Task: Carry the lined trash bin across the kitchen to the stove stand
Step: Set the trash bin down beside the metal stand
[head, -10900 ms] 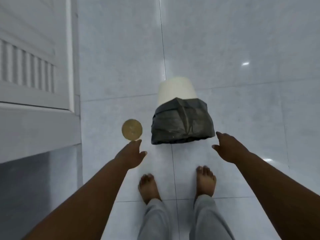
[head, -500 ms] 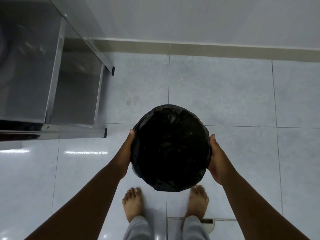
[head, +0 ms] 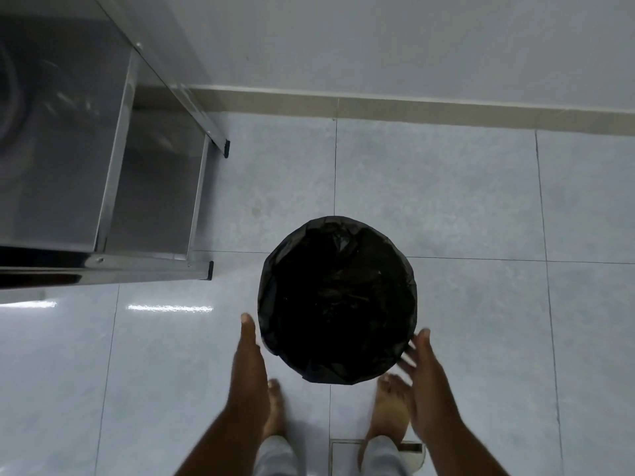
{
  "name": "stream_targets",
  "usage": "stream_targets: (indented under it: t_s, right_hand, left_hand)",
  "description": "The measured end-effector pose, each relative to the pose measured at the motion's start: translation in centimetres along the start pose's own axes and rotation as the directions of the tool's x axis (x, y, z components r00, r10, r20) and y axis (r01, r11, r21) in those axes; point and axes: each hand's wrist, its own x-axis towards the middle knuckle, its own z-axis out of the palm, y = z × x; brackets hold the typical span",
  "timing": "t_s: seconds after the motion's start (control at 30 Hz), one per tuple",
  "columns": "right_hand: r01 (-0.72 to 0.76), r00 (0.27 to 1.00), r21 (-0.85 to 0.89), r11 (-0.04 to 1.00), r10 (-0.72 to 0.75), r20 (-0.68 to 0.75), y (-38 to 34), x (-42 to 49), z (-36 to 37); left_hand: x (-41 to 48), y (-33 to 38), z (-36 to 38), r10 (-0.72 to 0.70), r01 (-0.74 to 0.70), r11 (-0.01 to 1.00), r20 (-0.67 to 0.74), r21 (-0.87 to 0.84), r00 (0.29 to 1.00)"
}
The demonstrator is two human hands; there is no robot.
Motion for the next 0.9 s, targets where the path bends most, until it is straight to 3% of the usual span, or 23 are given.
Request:
stream_targets:
  t_s: [0.1,0.27,0.57,0.9]
  right_hand:
    - [-0.078,0.995,0.034,0.996,0.076,0.059,1.4,-1.5,0.4]
    - [-0.022,0.993,0.068,0.997,0.014,0.116,0.3,-1.3,1.9]
    - [0.140,0.979,0.111,0.984,-0.154,0.131,-8.6,4.4,6.5]
    - [0.201,0.956,0.108,0.974,-0.219,0.196,-19.6,9.9,10.7]
  left_hand:
    - [-3.2,0.2,0.2,-0.077,0.106,0.977,0.153,-0.186,0.985]
    - [-3.9,0.5,1.0,-0.152,0.206,0.960,0.267,-0.189,0.952]
    - [0.5,9.9,5.0,0.025,0.047,0.980,0.355,-0.193,0.935]
    - [5.8,21.9,10.6,0.126,-0.119,0.992,0.405,-0.041,0.906]
